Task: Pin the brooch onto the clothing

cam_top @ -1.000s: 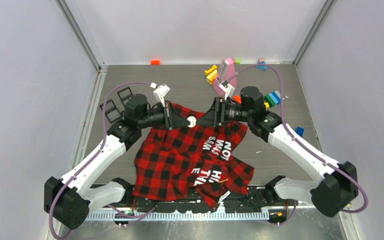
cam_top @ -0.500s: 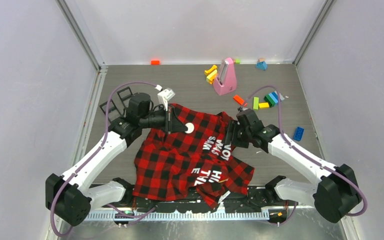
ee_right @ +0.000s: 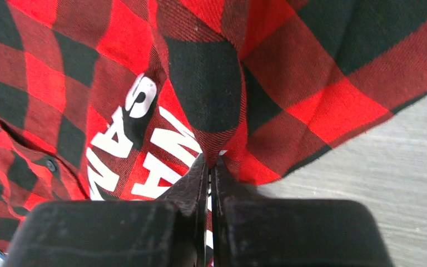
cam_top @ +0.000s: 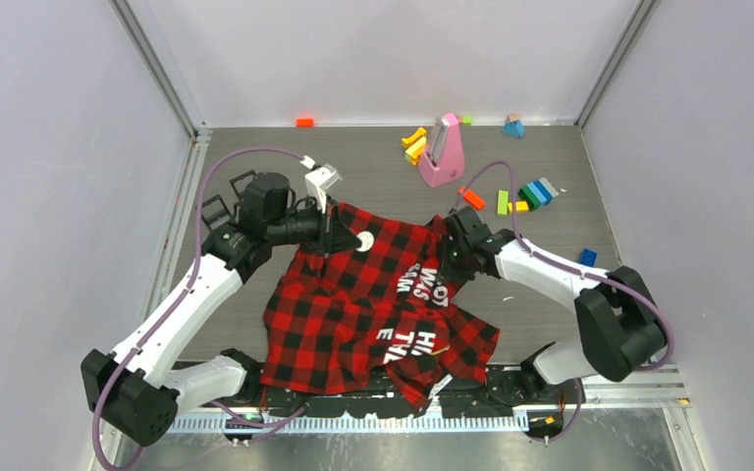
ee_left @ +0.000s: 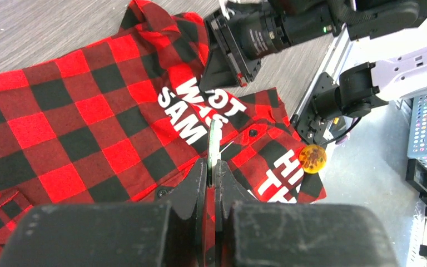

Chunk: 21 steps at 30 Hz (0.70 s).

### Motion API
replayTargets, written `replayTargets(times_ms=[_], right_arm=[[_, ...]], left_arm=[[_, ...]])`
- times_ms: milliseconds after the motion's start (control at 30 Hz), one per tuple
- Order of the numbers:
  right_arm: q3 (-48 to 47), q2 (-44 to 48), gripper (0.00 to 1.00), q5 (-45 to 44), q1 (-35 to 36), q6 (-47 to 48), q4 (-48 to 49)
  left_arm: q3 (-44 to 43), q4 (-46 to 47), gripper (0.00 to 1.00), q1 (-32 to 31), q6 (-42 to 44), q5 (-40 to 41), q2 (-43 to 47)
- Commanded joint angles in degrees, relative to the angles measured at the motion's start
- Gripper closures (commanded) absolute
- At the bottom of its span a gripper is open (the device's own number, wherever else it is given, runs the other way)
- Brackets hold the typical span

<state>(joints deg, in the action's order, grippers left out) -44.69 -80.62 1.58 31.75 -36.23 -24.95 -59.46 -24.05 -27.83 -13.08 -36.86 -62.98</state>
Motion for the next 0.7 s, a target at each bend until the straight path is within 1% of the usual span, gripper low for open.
replayTargets(times_ms=[0, 33, 67, 267, 367, 400, 467, 500, 533, 567, 600, 633, 667], right_arm=[[-6.97, -3.24, 0.98, -1.14, 0.16, 3.59, 6.35], [-8.68, -4.88, 0.99, -1.27, 0.16, 3.94, 8.46], [-9.59, -5.85, 0.99, -3.20, 0.16, 4.36, 10.59], [-23.67, -17.77, 0.99, -9.01, 0.07, 8.18, 13.48], [-31.70, -24.46, 0.99, -9.60, -0.13, 9.39, 14.04], [-33.27, -26.99, 0.99, -9.61, -0.22, 9.96, 13.39], [-39.86, -29.87, 0.99, -9.44, -0.34, 10.81, 11.62], [-41.18, -30.48, 0.96, -9.29, -0.38, 11.24, 10.94], [-43.14, -31.14, 0.84, -9.03, -0.38, 11.47, 9.89], [-43.83, -31.16, 0.77, -8.95, -0.37, 11.91, 9.38], [-44.74, -30.69, 0.63, -8.81, -0.37, 12.20, 8.44], [-44.94, -30.14, 0.58, -8.82, -0.37, 12.86, 7.27], [-44.69, -28.66, 0.51, -8.89, -0.37, 13.25, 6.57]], left_arm=[[0.74, -0.56, 1.00, 0.24, 2.91, 1.68, 0.89], [0.64, -0.45, 1.00, 0.24, 2.75, 1.25, 0.54], [0.48, -0.31, 1.00, 0.24, 2.71, 0.91, 0.31], [1.64, -0.11, 1.00, 0.24, 3.10, 1.96, 1.52], [2.61, 0.27, 1.00, 0.24, 3.10, 2.94, 3.05], [2.80, 0.26, 1.00, 0.24, 3.38, 3.77, 3.45], [2.80, -0.21, 1.00, 0.24, 3.91, 5.33, 3.97], [2.78, -0.35, 1.00, 0.24, 4.01, 5.65, 4.08], [2.77, -0.42, 1.00, 0.24, 3.98, 5.74, 4.22], [2.85, -0.46, 1.00, 0.24, 3.76, 5.63, 4.25], [2.90, -0.47, 1.00, 0.24, 3.34, 5.51, 4.40], [3.06, -0.06, 1.00, 0.24, 2.49, 5.37, 4.56], [3.40, 0.51, 1.00, 0.24, 1.34, 5.20, 4.75]])
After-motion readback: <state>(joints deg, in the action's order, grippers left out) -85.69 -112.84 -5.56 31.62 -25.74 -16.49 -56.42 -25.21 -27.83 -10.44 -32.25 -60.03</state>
